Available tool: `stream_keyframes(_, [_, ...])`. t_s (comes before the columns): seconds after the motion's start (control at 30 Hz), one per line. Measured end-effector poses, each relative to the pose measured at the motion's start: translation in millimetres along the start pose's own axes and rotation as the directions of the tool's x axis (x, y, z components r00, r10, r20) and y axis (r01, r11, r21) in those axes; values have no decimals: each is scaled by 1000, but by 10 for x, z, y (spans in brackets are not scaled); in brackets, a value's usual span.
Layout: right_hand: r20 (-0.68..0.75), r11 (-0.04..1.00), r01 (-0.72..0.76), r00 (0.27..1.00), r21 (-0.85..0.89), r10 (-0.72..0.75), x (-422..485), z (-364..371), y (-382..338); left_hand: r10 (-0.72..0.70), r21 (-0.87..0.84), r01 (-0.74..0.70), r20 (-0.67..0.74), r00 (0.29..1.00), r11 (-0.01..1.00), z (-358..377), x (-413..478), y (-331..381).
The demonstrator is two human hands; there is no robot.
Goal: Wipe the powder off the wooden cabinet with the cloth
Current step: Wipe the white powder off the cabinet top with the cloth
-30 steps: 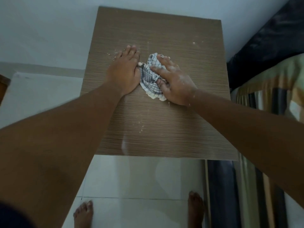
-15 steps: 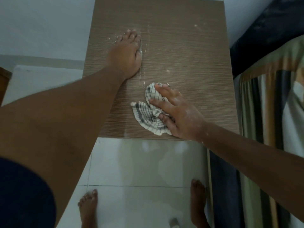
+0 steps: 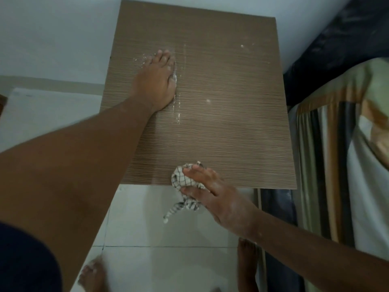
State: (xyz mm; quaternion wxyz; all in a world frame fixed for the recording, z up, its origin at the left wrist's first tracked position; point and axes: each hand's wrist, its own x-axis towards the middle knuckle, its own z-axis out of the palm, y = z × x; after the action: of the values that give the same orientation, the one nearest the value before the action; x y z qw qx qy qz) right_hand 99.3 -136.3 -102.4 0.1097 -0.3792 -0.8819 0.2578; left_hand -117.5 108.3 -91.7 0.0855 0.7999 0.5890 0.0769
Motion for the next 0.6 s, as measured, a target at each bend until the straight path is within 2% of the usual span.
stream_keyframes(0.2, [80, 998, -2, 997, 60, -3, -190, -16, -141, -16, -15, 16, 12, 1000, 1000, -15, 4, 4])
stream_keyframes(0.3, [123, 973, -17, 992, 230, -12, -225, 28, -213, -14, -32, 15, 11, 1000, 999, -15, 15, 4])
stream_keyframes(0.4, [130, 989, 2, 991, 151, -22, -102, -150, -318, -3, -93, 3, -1, 1000, 996, -27, 7, -9])
stream_keyframes(0.43, [62, 994, 27, 997, 104, -34, -34, -244, -309, -4, -133, 3, -2, 1000, 991, -46, -2, -38])
stream_keyframes(0.5, [-120, 983, 65, 992, 173, -45, 141, -412, -227, -5, -200, 1, -19, 1000, 980, -100, -2, -149])
stream_keyframes(0.6, [-273, 975, -90, 951, 201, 144, 577, -771, 105, -45, -208, 33, -53, 998, 977, -169, 44, -416])
